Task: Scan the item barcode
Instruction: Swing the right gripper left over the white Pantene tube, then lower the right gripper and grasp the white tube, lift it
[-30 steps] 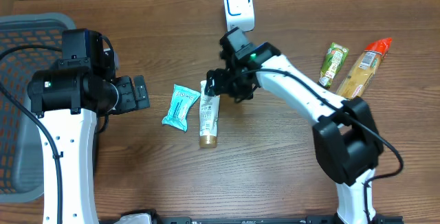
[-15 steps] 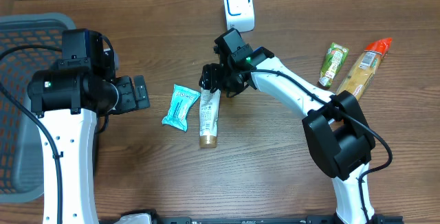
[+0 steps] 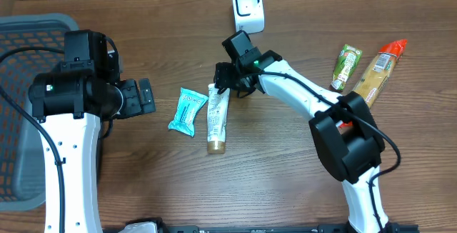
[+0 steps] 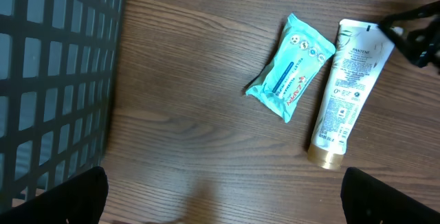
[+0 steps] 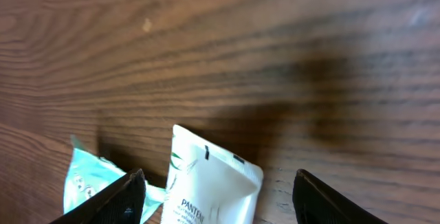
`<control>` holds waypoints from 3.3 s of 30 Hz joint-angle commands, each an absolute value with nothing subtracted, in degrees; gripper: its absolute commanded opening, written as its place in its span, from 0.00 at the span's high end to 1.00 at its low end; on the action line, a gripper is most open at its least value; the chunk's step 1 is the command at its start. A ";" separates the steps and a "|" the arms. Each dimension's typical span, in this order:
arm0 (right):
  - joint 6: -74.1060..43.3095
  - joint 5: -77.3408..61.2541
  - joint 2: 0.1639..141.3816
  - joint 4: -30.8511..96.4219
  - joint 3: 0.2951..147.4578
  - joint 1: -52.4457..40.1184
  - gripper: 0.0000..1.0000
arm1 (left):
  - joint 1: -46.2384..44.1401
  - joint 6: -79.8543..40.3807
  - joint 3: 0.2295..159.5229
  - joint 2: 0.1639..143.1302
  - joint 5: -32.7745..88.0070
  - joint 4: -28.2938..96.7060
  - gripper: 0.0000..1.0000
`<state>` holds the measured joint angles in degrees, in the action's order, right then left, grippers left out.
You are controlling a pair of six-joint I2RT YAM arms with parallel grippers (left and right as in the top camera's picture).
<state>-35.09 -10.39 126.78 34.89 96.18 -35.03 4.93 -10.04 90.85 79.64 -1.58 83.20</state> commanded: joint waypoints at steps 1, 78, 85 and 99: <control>-37.80 -15.99 128.62 35.20 95.57 -35.31 0.34 | 5.23 -8.78 91.59 79.77 -1.91 83.33 0.01; -14.44 -9.39 117.86 65.30 90.43 -38.28 0.22 | 5.23 -8.78 91.59 79.77 -1.91 83.33 0.00; -8.97 -3.92 117.86 58.87 97.45 -38.09 0.20 | 5.23 -8.78 91.59 79.77 -1.91 83.33 0.01; 23.90 -4.64 119.79 58.30 103.53 -29.80 0.11 | 5.23 -8.78 91.59 79.77 -1.91 83.33 0.00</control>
<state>9.89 -2.24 119.24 58.06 104.33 -31.83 4.93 -10.04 90.85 79.64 -1.58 83.20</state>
